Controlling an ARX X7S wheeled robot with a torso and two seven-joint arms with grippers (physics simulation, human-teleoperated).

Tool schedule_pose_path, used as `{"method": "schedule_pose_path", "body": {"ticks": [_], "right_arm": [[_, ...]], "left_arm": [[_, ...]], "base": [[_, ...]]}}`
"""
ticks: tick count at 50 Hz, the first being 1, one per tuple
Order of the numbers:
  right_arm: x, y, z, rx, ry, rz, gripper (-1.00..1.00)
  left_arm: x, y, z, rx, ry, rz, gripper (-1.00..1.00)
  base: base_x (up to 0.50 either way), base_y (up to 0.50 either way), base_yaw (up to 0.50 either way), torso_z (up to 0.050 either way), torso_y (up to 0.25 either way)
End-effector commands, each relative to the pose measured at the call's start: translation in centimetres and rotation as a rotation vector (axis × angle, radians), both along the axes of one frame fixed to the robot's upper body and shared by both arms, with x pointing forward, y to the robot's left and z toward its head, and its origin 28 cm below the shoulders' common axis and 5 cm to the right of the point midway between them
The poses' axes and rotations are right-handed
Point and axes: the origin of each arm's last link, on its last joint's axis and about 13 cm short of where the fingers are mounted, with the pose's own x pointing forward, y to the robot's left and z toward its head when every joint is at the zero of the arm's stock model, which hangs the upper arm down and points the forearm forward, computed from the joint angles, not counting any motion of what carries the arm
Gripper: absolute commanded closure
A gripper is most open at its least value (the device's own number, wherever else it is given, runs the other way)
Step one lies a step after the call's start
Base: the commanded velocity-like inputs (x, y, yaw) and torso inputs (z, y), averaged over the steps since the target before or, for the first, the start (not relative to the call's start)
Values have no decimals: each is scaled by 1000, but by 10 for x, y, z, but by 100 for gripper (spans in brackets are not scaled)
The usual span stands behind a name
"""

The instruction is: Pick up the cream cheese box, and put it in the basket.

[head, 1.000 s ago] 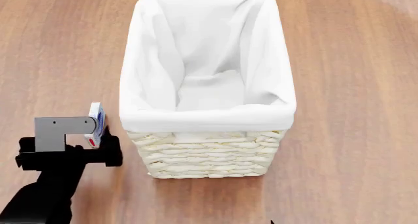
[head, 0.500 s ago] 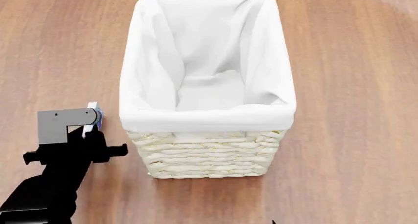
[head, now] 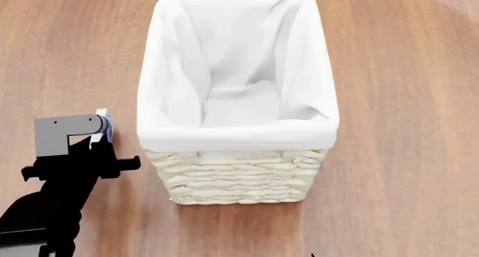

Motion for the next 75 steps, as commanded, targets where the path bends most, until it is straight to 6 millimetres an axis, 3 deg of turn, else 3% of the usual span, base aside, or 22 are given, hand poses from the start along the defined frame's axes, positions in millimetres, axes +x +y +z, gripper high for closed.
{"method": "schedule_pose_path", "body": {"ticks": [1, 6, 14, 18, 19, 27, 30, 36, 40, 44, 49, 54, 61, 65, 71, 72, 75], "right_arm": [[1, 1, -1, -3, 0, -1, -100], [0, 1, 0, 0, -5, -1, -100], [0, -1, 2, 3, -9, -6, -100], [0, -1, 1, 3, -10, -7, -100], [0, -1, 1, 4, -11, -6, -100], [0, 1, 0, -4, -10, 1, -100], [0, 2, 0, -5, -9, 2, -100], [-1, 3, -1, -8, -7, 5, -100], [-2, 3, -2, -8, -6, 9, -100], [-2, 4, -2, -5, -6, 14, -100], [-3, 4, -3, -1, -4, 17, -100], [-4, 5, -3, 3, -7, 26, -100], [-5, 5, -2, 8, -12, 27, -100], [-4, 4, -2, 14, -14, 21, -100], [-4, 4, -2, 15, -16, 23, -100], [-5, 5, -4, 12, -14, 31, -100], [-5, 4, -3, 15, -17, 32, -100]], "left_arm": [[17, 21, 40, 36, -76, 7, 100], [21, 30, 62, 133, -113, -10, 100], [3, 32, 102, 259, -147, -74, 100], [1, 32, 110, 289, -167, -69, 100], [-2, 36, 137, 336, -202, -43, 100], [-13, 38, 195, 441, -263, -73, 100], [-14, 39, 205, 429, -254, -80, 100], [-23, 40, 248, 413, -260, -162, 100], [-24, 38, 262, 431, -244, -200, 100], [-30, 28, 284, 538, -205, -335, 100], [-36, 14, 301, 654, -179, -432, 100], [-38, -2, 305, 762, -138, -554, 100], [-32, -21, 305, 772, -105, -688, 100], [-37, -36, 308, 788, -38, -861, 100], [-37, -41, 306, 812, -16, -886, 100], [-36, -57, 309, 823, -1, -953, 100], [-35, -66, 314, 847, -1, -975, 100]], "base": [[0, 0, 0, 0, 0], [0, 0, 0, 0, 0], [0, 0, 0, 0, 0], [0, 0, 0, 0, 0], [0, 0, 0, 0, 0], [0, 0, 0, 0, 0], [0, 0, 0, 0, 0], [0, 0, 0, 0, 0], [0, 0, 0, 0, 0], [0, 0, 0, 0, 0], [0, 0, -1, 0, 0], [0, 0, 0, 0, 3], [0, 0, 0, 0, 0], [0, 0, 0, 0, 0], [0, 0, 0, 0, 0], [0, 0, 0, 0, 0], [0, 0, 0, 0, 0]]}}
